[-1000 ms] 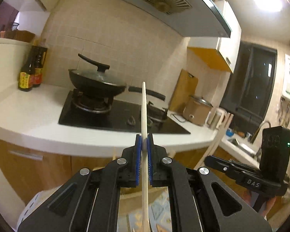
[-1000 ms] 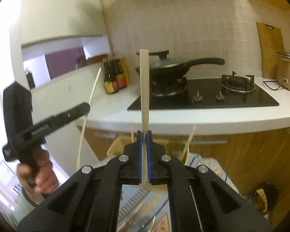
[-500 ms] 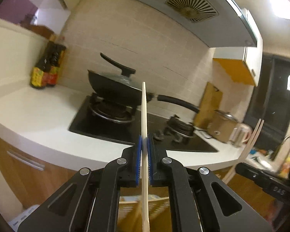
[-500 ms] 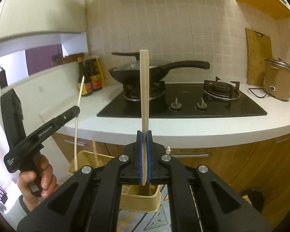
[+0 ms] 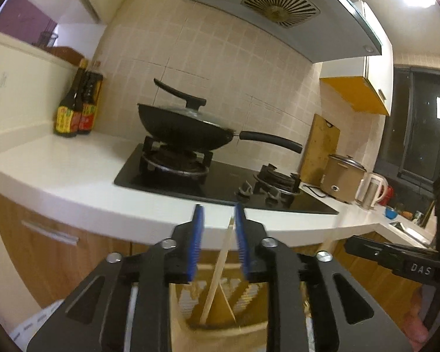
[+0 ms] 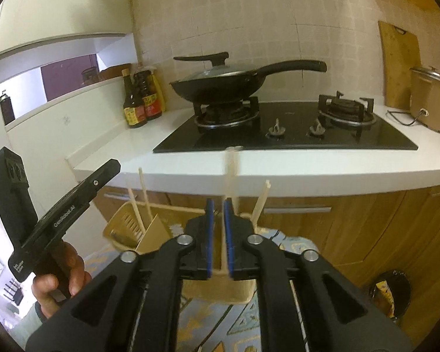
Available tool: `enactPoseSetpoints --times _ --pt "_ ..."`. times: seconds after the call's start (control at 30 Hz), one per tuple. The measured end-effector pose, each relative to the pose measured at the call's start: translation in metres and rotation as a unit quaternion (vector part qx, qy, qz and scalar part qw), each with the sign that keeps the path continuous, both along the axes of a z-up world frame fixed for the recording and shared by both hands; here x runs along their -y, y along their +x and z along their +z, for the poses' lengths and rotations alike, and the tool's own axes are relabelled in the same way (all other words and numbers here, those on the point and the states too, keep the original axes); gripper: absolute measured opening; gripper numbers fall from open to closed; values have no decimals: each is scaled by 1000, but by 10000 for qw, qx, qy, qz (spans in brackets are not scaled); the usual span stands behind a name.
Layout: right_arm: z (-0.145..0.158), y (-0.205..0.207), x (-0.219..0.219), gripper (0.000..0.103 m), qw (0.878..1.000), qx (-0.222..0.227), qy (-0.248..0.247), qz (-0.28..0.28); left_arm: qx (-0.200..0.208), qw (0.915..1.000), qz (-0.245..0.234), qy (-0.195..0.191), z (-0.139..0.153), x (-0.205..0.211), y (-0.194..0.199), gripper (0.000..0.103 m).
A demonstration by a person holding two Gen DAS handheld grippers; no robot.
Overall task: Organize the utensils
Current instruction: 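Lift the chopsticks and release them into the caddy with both tools, then move both open tools back down toward the remaining utensils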
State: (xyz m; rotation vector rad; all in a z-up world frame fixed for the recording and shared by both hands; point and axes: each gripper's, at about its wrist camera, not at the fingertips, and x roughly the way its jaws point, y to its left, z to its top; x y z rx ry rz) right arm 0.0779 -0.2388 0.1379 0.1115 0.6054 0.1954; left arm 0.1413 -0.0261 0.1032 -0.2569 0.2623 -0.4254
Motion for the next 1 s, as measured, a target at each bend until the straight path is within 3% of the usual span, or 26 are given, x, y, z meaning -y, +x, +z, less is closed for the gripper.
enactPoseSetpoints --times 0.03,0.07,0.1,0.33,0.53,0.8,1.0 --pt "0 -5 1 18 10000 -7 -4 6 -41 10000 -9 -21 0 -4 -6 42" --pt "0 -8 1 28 10000 -1 -4 13 -69 10000 -30 -49 0 -7 -11 50" --pt "0 -16 2 34 10000 13 11 32 -99 9999 -65 -92 0 -11 -17 52" --pt "-8 -61 2 35 9994 -327 69 56 -495 9980 -396 -19 1 -27 -71 61" --pt "-32 -88 -9 35 9940 -1071 103 175 -1393 9870 -744 312 -21 -26 -100 59" --pt "-92 -110 -28 35 9780 -2075 39 208 -2573 9537 -1180 1016 -75 -11 -120 56" --pt "-125 -123 -35 35 9652 -2604 -69 232 -3219 9201 -1540 1616 -117 16 -120 48"
